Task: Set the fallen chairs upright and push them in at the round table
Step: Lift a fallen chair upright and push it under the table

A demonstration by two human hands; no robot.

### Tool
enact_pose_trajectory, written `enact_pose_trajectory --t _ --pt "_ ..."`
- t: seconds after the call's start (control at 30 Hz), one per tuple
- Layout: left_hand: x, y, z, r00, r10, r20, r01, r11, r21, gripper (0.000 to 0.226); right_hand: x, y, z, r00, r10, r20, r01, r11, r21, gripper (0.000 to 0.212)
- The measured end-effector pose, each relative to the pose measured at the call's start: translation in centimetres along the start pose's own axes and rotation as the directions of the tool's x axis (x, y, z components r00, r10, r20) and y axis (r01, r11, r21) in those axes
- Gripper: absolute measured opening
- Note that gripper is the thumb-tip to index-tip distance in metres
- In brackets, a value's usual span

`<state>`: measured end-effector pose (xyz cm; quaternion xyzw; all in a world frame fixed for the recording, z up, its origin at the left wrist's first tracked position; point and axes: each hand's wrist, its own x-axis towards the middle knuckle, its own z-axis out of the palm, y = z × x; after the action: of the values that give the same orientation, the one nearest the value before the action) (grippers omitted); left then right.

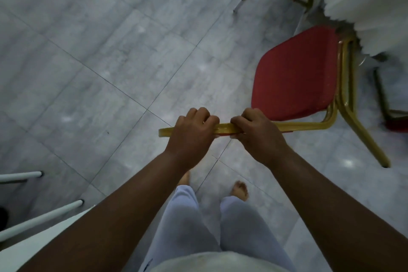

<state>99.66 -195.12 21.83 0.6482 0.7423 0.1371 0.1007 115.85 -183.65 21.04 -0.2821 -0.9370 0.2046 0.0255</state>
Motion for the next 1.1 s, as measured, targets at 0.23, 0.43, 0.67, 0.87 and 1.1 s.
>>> enact_pose_trajectory --t 0.23,0.43,0.67,0.87,1.1 --pt "0.6 2.7 -4.3 0.987 -0.120 -0.108 0.105 0.985 -0.134 0.027 -6.5 5.0 -9.4 0.975 0.132 -0.177 -0.104 0.982 0.159 0.031" --pt "4.2 6.6 -6.0 0.995 0.093 -0.036 -0.095 0.994 -0.053 0.029 -12.4 8.2 -13.6 0.937 0.254 -0.241 -0.206 0.956 0.208 0.035" --pt "7.3 14.9 -6.8 0.959 0.277 -0.059 -0.278 0.960 -0.020 0.039 -17.8 10.0 -18.4 0.901 0.350 -0.257 -0.345 0.936 0.066 0.045" --pt "8.0 23.6 -5.4 0.940 0.333 -0.074 -0.336 0.941 -0.040 0.043 -20.6 8.3 -21.0 0.892 0.294 -0.342 -0.342 0.936 -0.086 0.040" --pt "7.7 25.3 -3.1 0.959 0.280 -0.035 -0.281 0.935 -0.216 0.047 -28.7 13.1 -23.1 0.843 0.366 -0.394 -0.436 0.894 -0.101 0.032"
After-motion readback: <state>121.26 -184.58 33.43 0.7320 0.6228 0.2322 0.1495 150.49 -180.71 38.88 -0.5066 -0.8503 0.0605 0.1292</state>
